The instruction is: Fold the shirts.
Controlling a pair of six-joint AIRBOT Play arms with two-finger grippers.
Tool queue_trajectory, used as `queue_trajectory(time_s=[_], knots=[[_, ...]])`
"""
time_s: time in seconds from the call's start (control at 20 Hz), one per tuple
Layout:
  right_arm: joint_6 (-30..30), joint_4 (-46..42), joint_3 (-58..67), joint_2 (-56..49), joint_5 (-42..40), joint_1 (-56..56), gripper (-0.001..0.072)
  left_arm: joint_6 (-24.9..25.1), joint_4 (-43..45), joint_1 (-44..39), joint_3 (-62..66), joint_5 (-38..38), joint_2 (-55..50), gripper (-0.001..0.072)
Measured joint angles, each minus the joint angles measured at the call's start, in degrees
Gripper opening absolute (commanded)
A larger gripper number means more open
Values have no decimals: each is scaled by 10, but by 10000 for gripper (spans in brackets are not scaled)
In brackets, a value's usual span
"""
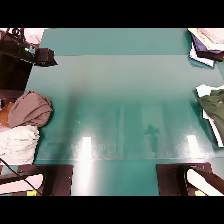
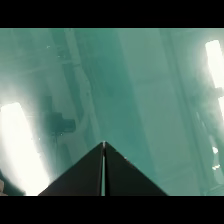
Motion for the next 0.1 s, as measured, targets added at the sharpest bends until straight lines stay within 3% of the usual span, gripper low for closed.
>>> queue_trajectory(time_s=[0.1], knots=[[0,2,0,3,-5,30,19,0,0,0,0,1,0,21]])
